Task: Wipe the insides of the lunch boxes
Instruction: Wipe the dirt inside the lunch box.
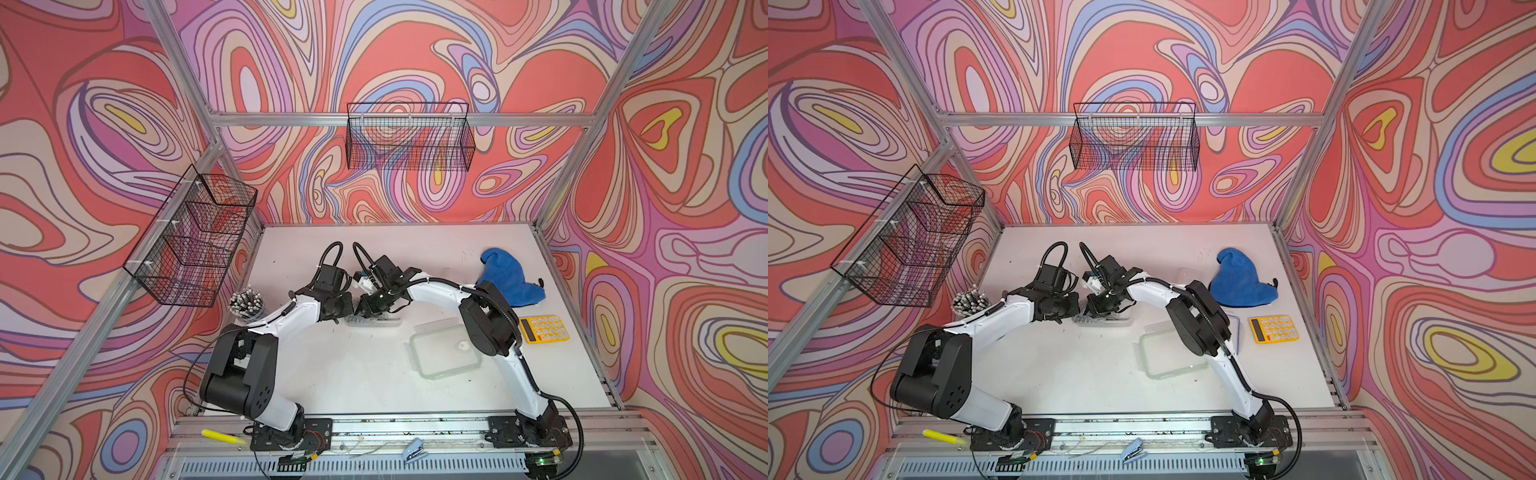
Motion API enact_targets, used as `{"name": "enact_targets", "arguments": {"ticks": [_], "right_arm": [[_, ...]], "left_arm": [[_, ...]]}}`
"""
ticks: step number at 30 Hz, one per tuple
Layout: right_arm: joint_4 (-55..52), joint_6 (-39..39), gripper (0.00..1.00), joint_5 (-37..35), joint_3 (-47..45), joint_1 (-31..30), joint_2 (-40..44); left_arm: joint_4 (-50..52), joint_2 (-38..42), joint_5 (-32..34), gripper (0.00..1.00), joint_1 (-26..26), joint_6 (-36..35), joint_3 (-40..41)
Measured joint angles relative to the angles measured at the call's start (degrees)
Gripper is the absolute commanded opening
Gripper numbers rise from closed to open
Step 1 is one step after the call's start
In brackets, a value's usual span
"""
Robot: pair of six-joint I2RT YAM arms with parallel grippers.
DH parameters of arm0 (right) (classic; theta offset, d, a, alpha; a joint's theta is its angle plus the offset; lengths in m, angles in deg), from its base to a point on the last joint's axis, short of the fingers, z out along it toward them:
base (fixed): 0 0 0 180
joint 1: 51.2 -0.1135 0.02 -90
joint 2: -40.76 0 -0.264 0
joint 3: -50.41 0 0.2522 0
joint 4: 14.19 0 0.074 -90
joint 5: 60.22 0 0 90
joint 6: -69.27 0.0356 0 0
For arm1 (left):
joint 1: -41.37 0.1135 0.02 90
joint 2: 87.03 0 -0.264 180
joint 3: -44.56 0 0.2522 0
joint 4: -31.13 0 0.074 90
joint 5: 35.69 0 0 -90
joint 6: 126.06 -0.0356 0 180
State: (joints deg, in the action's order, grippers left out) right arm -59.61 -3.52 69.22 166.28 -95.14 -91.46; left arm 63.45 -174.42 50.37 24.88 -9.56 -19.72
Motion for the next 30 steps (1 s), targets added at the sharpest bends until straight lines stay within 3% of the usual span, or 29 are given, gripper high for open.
{"name": "enact_targets", "arguments": {"ticks": [11,21,26,30], "right_arm": [[-17.2,-9.3,0.00,-11.4,3.5,0.0,0.0],[-30.2,-11.6,0.00,-28.2,12.4,-0.7,-1.9],[-30.7,-11.5,0.00,-28.2,13.2,-1.0,-2.4],[-28.9,-11.0,0.00,-23.9,12.3,-1.2,-2.4]], "left_arm": [[0.7,0.3,0.8,0.00,0.0,-3.5,0.0],[-0.4,1.6,2.7,0.00,0.7,-4.4,-0.1],[-0.8,1.7,2.6,0.00,0.8,-3.8,-0.1],[-0.8,1.7,2.1,0.00,1.2,-3.3,0.1]]}}
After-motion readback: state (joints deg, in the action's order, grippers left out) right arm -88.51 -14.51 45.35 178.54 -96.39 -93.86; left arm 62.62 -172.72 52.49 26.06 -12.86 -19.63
